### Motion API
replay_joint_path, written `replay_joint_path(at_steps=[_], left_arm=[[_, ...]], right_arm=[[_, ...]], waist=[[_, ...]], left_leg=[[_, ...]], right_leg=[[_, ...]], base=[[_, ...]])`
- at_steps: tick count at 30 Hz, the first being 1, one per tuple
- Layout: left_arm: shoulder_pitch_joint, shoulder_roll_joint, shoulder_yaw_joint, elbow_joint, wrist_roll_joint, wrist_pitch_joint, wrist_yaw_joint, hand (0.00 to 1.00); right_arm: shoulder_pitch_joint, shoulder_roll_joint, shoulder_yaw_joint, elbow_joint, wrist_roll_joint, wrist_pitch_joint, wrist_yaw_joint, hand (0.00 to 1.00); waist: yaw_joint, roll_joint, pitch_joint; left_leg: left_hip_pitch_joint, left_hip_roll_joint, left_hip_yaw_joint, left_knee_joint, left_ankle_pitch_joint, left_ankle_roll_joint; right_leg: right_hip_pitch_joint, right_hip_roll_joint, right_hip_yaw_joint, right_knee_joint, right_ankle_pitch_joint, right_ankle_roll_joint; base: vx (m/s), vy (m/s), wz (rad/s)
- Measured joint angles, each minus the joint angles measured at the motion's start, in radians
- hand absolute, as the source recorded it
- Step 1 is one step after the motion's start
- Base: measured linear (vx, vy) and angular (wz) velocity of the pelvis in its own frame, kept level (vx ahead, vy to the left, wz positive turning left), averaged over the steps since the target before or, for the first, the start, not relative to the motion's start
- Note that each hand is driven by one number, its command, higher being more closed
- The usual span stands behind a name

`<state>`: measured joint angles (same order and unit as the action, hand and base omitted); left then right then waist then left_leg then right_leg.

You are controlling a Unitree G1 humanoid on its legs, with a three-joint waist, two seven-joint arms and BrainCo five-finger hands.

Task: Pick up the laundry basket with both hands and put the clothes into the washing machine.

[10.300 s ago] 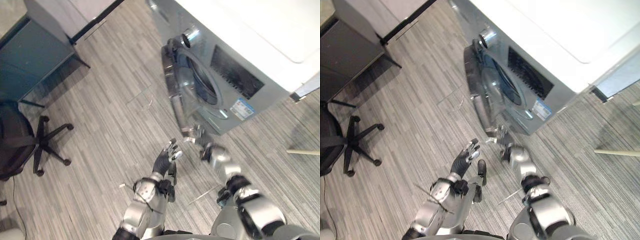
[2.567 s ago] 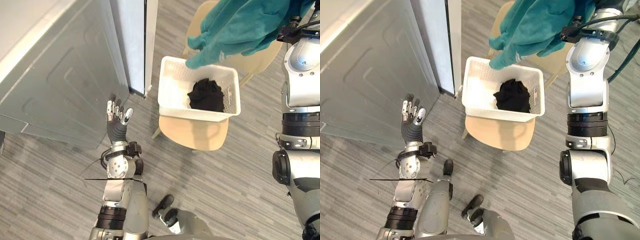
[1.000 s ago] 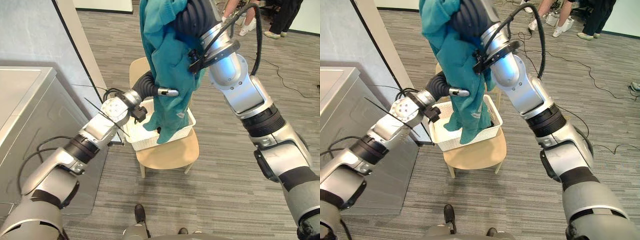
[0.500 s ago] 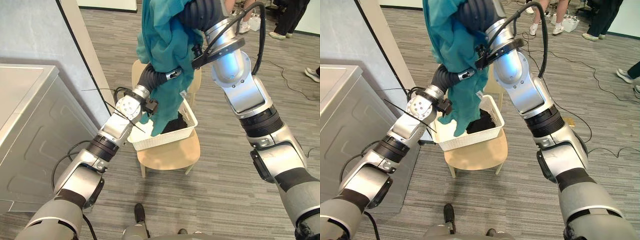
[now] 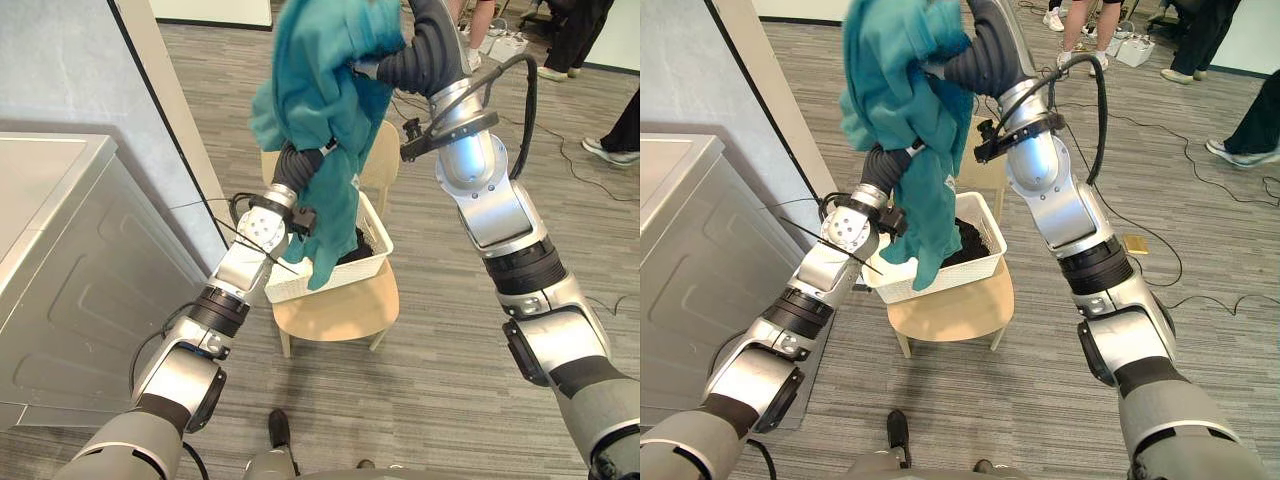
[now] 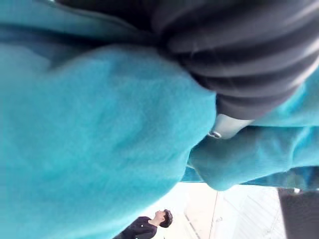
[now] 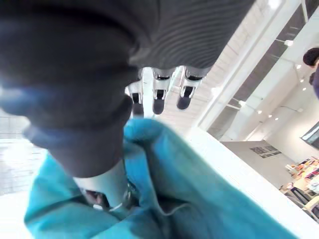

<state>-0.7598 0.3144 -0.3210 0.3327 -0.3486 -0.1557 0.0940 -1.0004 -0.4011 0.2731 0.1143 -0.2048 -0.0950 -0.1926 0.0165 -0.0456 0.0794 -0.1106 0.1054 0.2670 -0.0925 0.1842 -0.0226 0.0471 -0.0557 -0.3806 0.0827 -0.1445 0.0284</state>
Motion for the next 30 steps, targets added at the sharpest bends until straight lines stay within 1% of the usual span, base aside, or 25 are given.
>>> replay_joint_path(at_steps=[3, 5, 7, 10, 13, 16, 18, 19, 21, 22, 23, 24, 25, 27, 28, 29, 30], left_arm=[[0.000, 0.000, 0.024, 0.000, 0.007, 0.000, 0.007, 1.00], [0.000, 0.000, 0.035, 0.000, 0.007, 0.000, 0.018, 1.00], [0.000, 0.000, 0.066, 0.000, 0.006, 0.000, 0.024, 1.00], [0.000, 0.001, 0.114, 0.000, 0.006, 0.000, 0.045, 1.00], [0.000, 0.007, 0.173, 0.000, 0.006, 0.000, 0.063, 1.00], [0.001, 0.037, 0.253, -0.005, 0.005, 0.000, 0.082, 1.00], [0.045, 0.058, 0.352, -0.074, 0.005, -0.002, 0.087, 1.00], [0.064, 0.059, 0.376, -0.099, 0.005, -0.004, 0.088, 1.00], [0.190, 0.060, 0.475, -0.216, 0.005, -0.010, 0.087, 1.00], [0.232, 0.060, 0.502, -0.244, 0.005, -0.012, 0.087, 1.00], [0.315, 0.056, 0.554, -0.295, 0.005, -0.014, 0.086, 1.00], [0.395, 0.043, 0.607, -0.344, 0.005, -0.016, 0.087, 1.00], [0.432, 0.036, 0.629, -0.368, 0.005, -0.016, 0.088, 1.00], [0.574, -0.013, 0.715, -0.478, 0.007, -0.019, 0.087, 1.00], [0.605, -0.033, 0.732, -0.504, 0.009, -0.021, 0.088, 1.00], [0.656, -0.069, 0.754, -0.546, 0.017, -0.026, 0.089, 1.00], [0.678, -0.083, 0.757, -0.565, 0.021, -0.026, 0.091, 1.00]], right_arm=[[0.022, -0.001, -0.001, 0.000, 0.002, 0.014, 0.002, 0.00], [0.027, -0.003, -0.001, 0.002, 0.002, 0.016, 0.005, 0.00], [0.027, -0.004, -0.001, 0.010, 0.005, 0.016, 0.021, 0.00], [0.038, -0.020, -0.002, 0.028, 0.010, 0.018, 0.024, 0.00], [0.091, -0.038, -0.016, 0.027, 0.010, 0.018, 0.029, 0.00], [0.180, -0.039, -0.069, 0.023, 0.010, 0.019, 0.047, 0.00], [0.265, -0.042, -0.137, 0.002, 0.009, 0.027, 0.064, 0.00], [0.295, -0.044, -0.163, -0.010, 0.007, 0.028, 0.064, 0.00], [0.424, -0.069, -0.272, -0.063, -0.019, 0.034, 0.064, 0.00], [0.456, -0.078, -0.299, -0.073, -0.033, 0.034, 0.064, 0.00], [0.523, -0.091, -0.355, -0.092, -0.050, 0.035, 0.064, 0.00], [0.590, -0.099, -0.413, -0.096, -0.080, 0.037, 0.062, 0.00], [0.625, -0.103, -0.440, -0.096, -0.099, 0.040, 0.062, 0.00], [0.760, -0.110, -0.547, -0.093, -0.188, 0.067, 0.061, 0.00], [0.791, -0.109, -0.578, -0.092, -0.209, 0.074, 0.061, 0.00], [0.844, -0.104, -0.637, -0.091, -0.238, 0.086, 0.057, 0.00], [0.869, -0.098, -0.665, -0.092, -0.243, 0.095, 0.053, 0.00]], waist=[[0.000, 0.013, -0.008], [0.000, 0.016, -0.010], [-0.001, 0.016, -0.010], [0.000, 0.016, -0.010], [0.000, 0.016, -0.010], [0.001, 0.016, -0.010], [-0.002, 0.019, -0.012], [-0.004, 0.021, -0.013], [-0.003, 0.035, -0.026], [-0.003, 0.041, -0.029], [-0.003, 0.051, -0.036], [-0.003, 0.059, -0.041], [-0.003, 0.061, -0.042], [-0.002, 0.065, -0.044], [-0.001, 0.066, -0.045], [0.000, 0.069, -0.045], [0.000, 0.070, -0.045]], left_leg=[[0.000, 0.001, 0.002, 0.000, 0.000, 0.000], [0.002, 0.002, 0.005, 0.000, 0.001, 0.000], [0.002, 0.002, 0.007, 0.000, 0.007, 0.000], [0.005, 0.003, 0.009, 0.000, 0.010, -0.001], [0.011, 0.005, 0.019, 0.000, 0.010, -0.001], [0.016, 0.014, 0.035, 0.000, 0.010, -0.001], [0.017, 0.013, 0.039, -0.001, 0.010, -0.001], [0.018, 0.013, 0.039, -0.001, 0.010, -0.001], [0.020, 0.011, 0.039, -0.001, 0.010, -0.001], [0.021, 0.011, 0.039, -0.001, 0.010, -0.001], [0.021, 0.011, 0.039, -0.001, 0.010, -0.001], [0.021, 0.011, 0.038, -0.001, 0.010, -0.001], [0.021, 0.012, 0.036, -0.001, 0.010, -0.001], [0.016, 0.018, 0.023, -0.001, 0.010, -0.001], [0.013, 0.019, 0.012, -0.001, 0.010, -0.001], [0.000, 0.021, -0.007, 0.004, 0.011, -0.003], [-0.011, 0.022, -0.021, 0.011, 0.014, -0.006]], right_leg=[[0.000, 0.000, 0.001, -0.001, 0.001, -0.002], [0.000, 0.000, 0.004, -0.001, 0.002, -0.003], [0.000, 0.001, 0.006, -0.001, 0.002, -0.004], [-0.001, 0.002, 0.015, -0.001, 0.005, -0.007], [-0.002, 0.003, 0.028, -0.001, 0.007, -0.010], [-0.004, 0.006, 0.045, -0.006, 0.015, -0.013], [-0.004, 0.011, 0.057, -0.022, 0.029, -0.012], [-0.003, 0.010, 0.057, -0.022, 0.030, -0.010], [0.002, 0.010, 0.062, -0.038, 0.043, -0.008], [0.002, 0.010, 0.066, -0.041, 0.045, -0.007], [0.005, 0.010, 0.070, -0.049, 0.049, -0.006], [0.006, 0.011, 0.070, -0.051, 0.050, -0.006], [0.007, 0.013, 0.070, -0.051, 0.050, -0.006], [0.009, 0.022, 0.058, -0.051, 0.050, -0.007], [0.010, 0.025, 0.052, -0.051, 0.050, -0.007], [0.009, 0.030, 0.036, -0.051, 0.050, -0.007], [0.009, 0.031, 0.024, -0.050, 0.050, -0.007]], base=[[0.00, 0.000, 0.00], [-0.01, 0.000, -0.04], [-0.01, -0.002, -0.04], [-0.03, -0.005, -0.08], [-0.02, 0.001, -0.11], [-0.03, 0.001, -0.19], [-0.02, 0.008, -0.19], [-0.01, 0.017, -0.09], [0.00, 0.016, -0.08], [0.00, 0.013, -0.10], [-0.01, 0.006, -0.06], [-0.02, 0.005, -0.03], [-0.03, -0.003, 0.05], [-0.05, -0.010, 0.14], [-0.07, -0.008, 0.29], [-0.06, -0.003, 0.35], [-0.11, 0.000, 0.66]])
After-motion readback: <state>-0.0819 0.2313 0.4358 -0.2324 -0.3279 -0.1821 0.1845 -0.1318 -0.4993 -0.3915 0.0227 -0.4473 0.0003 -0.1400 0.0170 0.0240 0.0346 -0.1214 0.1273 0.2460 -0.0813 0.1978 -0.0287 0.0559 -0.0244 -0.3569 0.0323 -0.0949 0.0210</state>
